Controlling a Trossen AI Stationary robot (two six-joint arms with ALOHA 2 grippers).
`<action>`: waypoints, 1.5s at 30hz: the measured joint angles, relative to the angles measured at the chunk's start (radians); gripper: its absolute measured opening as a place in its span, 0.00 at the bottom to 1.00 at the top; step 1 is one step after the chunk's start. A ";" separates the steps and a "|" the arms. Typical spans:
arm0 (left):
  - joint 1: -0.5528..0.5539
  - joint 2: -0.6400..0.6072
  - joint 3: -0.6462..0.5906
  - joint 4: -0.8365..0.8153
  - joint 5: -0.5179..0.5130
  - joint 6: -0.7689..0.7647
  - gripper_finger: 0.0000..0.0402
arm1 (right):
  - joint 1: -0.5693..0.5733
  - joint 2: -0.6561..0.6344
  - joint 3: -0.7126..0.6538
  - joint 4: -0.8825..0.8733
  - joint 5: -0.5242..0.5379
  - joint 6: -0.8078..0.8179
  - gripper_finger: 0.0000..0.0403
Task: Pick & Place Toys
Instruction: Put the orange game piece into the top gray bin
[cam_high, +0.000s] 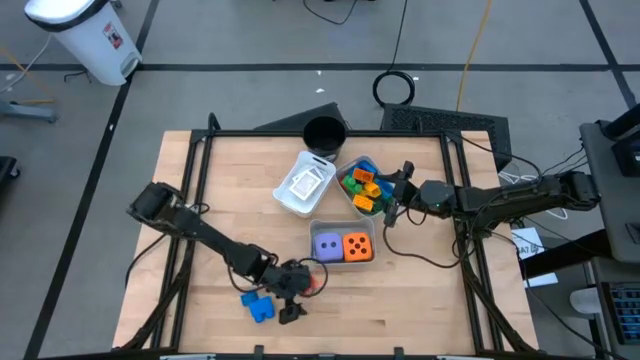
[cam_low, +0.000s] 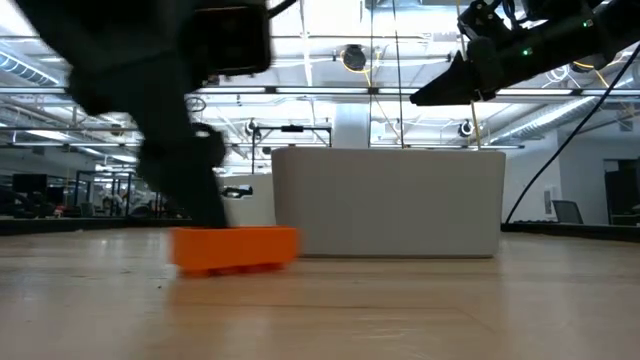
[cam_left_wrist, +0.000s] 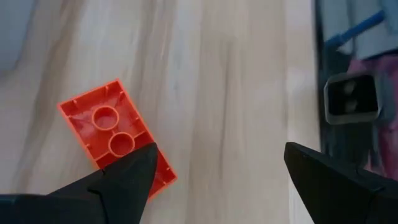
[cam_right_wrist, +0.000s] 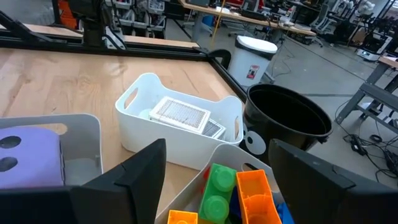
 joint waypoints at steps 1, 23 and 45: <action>-0.004 -0.021 -0.001 -0.040 -0.002 -0.006 0.90 | 0.000 0.000 0.000 0.000 0.000 0.000 0.63; -0.065 -0.059 -0.003 -0.424 -0.281 -0.098 0.90 | 0.000 0.000 0.000 -0.009 -0.002 0.001 0.63; -0.023 -0.062 -0.003 -0.388 -0.271 -0.041 0.35 | 0.001 0.000 0.000 -0.010 -0.004 0.002 0.63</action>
